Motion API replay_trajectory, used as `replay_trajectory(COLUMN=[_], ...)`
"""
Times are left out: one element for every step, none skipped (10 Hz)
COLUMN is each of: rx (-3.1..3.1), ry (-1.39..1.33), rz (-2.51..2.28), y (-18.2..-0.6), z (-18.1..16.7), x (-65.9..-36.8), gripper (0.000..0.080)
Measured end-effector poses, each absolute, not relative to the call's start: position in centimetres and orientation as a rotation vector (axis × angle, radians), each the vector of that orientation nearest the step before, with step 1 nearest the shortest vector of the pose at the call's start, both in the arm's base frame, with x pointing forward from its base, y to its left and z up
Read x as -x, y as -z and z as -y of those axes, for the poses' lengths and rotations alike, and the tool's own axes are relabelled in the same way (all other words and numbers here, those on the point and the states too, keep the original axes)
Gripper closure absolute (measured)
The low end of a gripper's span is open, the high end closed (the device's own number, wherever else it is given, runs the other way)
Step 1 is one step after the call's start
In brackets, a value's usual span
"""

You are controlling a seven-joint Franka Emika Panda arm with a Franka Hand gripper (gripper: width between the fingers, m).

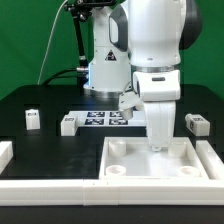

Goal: Assemble one leg

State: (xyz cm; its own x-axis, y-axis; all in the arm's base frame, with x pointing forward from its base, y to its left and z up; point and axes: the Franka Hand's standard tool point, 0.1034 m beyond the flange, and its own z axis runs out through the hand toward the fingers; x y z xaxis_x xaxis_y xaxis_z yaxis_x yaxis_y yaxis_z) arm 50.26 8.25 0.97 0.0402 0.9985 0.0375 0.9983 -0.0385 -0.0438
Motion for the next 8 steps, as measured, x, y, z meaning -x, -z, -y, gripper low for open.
replay_trajectory(rx=[2.217,2.215,2.208,2.209,2.21,2.211,2.211,2.211], ry=[-0.017,-0.02,-0.02,-0.02,-0.021,-0.021,-0.021,-0.021], rz=[2.137,2.138,2.144,2.143,2.142,2.141,2.141,2.141], y=[-1.03,-1.04,-1.02,-1.0,-0.99,-0.99,-0.99,-0.98], z=[-8.38,-8.35,-8.27,-8.23,-8.22,-8.19,-8.17,-8.16], x=[-50.26,-50.27,-50.24,-50.22,-50.21,-50.21,-50.21,-50.21], gripper=[0.0739,0.0739,0.0739,0.0739,0.063,0.063,0.0449,0.0449])
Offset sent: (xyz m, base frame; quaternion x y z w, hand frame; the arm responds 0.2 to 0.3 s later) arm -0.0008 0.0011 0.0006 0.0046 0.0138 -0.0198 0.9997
